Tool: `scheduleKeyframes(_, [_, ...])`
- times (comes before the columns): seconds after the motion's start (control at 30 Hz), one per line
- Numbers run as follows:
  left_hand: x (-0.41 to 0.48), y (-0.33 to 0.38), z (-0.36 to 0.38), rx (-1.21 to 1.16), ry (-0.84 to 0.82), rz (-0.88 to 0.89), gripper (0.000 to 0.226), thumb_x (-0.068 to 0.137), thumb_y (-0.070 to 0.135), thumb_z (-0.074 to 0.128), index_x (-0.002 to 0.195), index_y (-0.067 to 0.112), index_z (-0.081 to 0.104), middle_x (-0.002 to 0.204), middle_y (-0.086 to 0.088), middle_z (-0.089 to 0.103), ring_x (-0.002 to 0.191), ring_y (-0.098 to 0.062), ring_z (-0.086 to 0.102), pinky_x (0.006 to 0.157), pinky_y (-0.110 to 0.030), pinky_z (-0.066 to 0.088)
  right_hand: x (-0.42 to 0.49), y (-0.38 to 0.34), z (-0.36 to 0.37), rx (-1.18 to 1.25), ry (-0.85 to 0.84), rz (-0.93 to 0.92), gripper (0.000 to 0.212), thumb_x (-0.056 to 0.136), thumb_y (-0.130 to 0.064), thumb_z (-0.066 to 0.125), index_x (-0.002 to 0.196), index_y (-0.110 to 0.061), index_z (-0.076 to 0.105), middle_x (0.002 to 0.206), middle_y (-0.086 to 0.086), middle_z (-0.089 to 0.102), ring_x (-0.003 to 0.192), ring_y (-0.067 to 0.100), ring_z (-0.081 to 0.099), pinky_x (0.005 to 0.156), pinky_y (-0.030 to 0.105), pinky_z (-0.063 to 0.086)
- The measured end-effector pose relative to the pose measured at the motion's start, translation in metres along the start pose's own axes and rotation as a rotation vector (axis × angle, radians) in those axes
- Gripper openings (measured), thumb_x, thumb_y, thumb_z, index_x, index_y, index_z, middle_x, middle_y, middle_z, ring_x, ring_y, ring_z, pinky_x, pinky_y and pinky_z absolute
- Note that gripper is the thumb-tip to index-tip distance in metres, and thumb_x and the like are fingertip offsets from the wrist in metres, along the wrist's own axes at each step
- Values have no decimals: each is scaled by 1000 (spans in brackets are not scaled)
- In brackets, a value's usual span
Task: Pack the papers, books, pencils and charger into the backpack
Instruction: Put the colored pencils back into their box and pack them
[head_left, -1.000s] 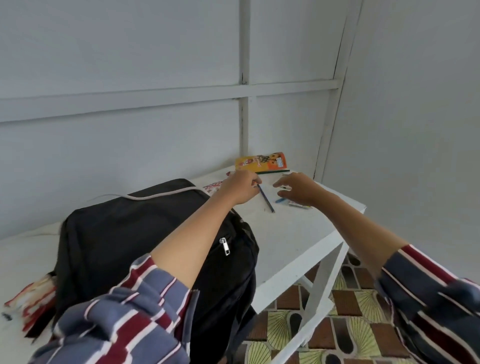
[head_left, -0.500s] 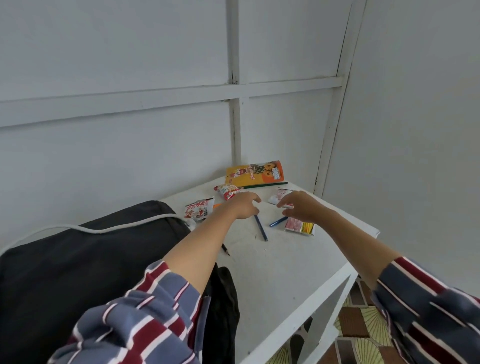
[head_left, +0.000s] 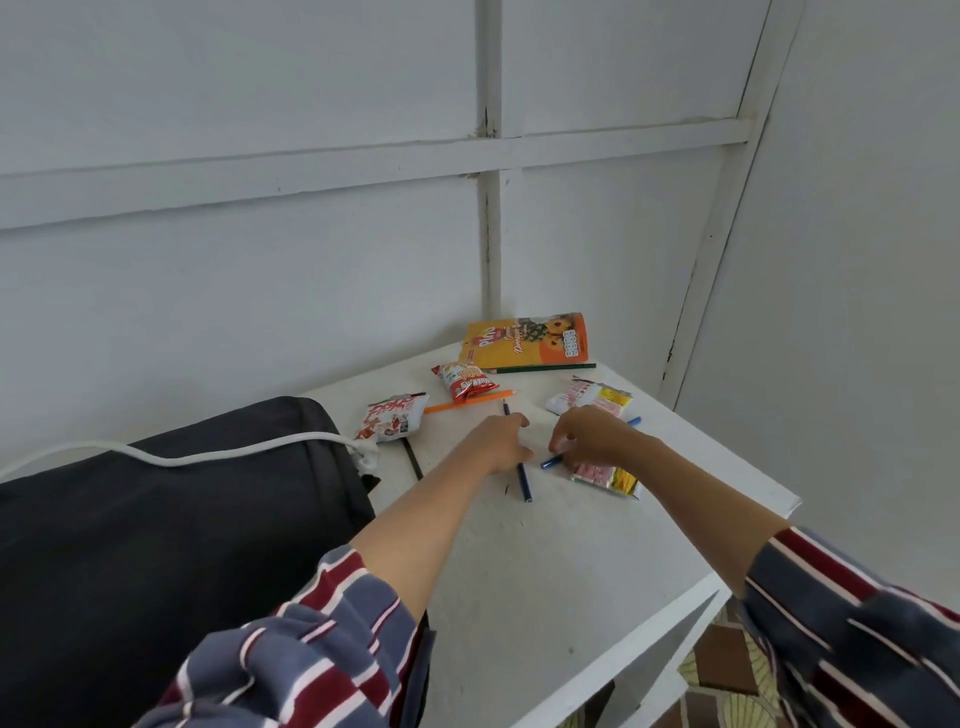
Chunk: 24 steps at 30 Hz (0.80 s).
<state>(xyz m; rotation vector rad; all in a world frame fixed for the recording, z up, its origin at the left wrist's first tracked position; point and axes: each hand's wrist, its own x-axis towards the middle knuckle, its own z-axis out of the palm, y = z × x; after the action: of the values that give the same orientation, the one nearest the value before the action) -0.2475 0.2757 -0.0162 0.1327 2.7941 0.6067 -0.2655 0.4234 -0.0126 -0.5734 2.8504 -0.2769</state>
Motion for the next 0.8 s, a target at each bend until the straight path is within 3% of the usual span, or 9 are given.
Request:
scheduleKeyframes(0.23, [8,2,6,43,92,-32,51,87,5,58,136,13,44,134,-13,48,120,-27,49,96,-29,41,9,-1,3,-148,-33,-77,25,85,-13,63,110,-15,66,110,6,64,96,20,59,86,26,48])
scheduleKeyframes(0.37, [7,3,4,30,68,-52,54,84,2,61,135,13,45,133,-13,47,118,-26,50,93,-27,42,6,0,4,-246,-12,-140,21,89,-15,58,108,-18,64,106,5,63,93,19,57,80,25,46])
scheduleKeyframes(0.53, [1,1,0,-92,40,-106,46,86,-1,58,129,12,51,130,-12,49,110,-26,54,84,-25,46,-3,2,-2,-208,22,-205,24,90,-14,58,112,-21,63,110,4,63,97,17,58,82,23,48])
scheduleKeyframes(0.8, [-9,3,-8,-145,9,-195,44,88,3,58,131,5,50,128,-16,51,106,-29,58,84,-29,52,-20,1,-12,-133,66,-277,27,90,-12,58,115,-19,61,116,6,60,103,18,57,88,25,47])
